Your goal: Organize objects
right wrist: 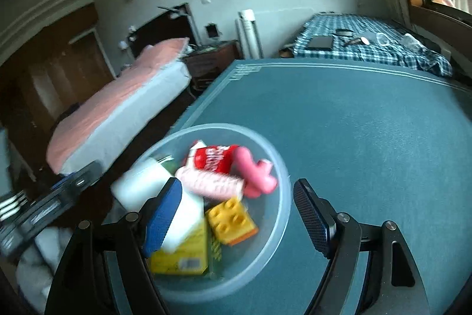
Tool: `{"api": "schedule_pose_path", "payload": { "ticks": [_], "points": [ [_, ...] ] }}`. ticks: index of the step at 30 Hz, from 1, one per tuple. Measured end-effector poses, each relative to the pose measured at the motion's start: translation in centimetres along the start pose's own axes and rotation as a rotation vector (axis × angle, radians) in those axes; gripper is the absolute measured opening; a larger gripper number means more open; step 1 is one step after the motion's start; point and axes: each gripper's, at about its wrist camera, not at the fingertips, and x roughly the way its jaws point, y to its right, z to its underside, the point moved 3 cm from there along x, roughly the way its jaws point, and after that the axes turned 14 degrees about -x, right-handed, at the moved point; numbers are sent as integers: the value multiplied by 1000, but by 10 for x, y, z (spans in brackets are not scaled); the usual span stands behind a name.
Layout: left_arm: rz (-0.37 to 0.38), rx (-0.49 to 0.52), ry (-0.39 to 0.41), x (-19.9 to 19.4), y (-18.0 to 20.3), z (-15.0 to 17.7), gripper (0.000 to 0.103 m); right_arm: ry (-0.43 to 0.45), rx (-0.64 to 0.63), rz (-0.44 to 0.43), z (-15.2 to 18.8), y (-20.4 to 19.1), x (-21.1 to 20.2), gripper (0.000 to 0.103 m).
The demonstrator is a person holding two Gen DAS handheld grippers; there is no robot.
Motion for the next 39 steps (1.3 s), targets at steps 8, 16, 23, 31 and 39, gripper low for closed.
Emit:
{"api": "schedule_pose_path", "payload": {
  "ticks": [8,16,23,31,39],
  "points": [
    [-4,-1,-10,3,-2,3,99,-7,17,39,1,7,10,79],
    [-10,1,-2,3,-1,4,99,64,17,-17,7,-11,-24,79],
    [-14,9,7,0,-1,4,99,63,-26,-59,7,-32,-24,79],
    [-22,8,7,2,-2,4,99,49,-32,-46,4,-29,-8,81],
    [-31,26,11,4,0,6,99,-9,-17,32,3,-12,21,81]
  ]
}}
